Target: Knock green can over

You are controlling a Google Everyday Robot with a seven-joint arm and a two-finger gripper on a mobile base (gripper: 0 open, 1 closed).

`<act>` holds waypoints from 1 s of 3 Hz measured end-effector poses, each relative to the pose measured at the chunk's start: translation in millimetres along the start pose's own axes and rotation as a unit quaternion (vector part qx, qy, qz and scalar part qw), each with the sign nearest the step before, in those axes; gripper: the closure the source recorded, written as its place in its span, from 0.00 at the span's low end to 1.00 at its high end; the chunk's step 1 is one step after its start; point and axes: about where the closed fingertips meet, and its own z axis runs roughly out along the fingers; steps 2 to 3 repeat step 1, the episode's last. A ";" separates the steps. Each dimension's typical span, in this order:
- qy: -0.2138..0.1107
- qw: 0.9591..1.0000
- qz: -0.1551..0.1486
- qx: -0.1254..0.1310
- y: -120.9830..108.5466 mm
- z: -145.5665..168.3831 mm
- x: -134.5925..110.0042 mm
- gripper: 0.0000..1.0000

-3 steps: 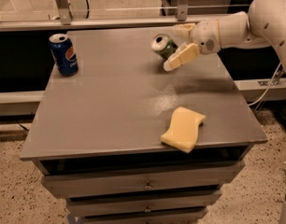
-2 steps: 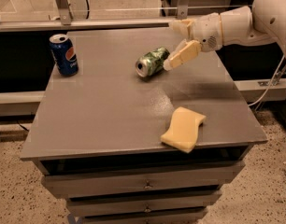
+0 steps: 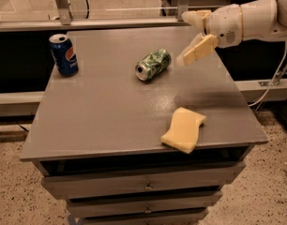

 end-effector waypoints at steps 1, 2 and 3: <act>0.000 1.000 -0.001 0.004 -0.7 -4.4 -0.5 0.00; 0.000 1.000 -0.001 0.004 -0.7 -4.4 -0.5 0.00; 0.000 1.000 -0.001 0.004 -0.7 -4.4 -0.5 0.00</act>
Offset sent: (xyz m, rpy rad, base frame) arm 0.0000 0.0000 0.0000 0.0000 0.0000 0.0000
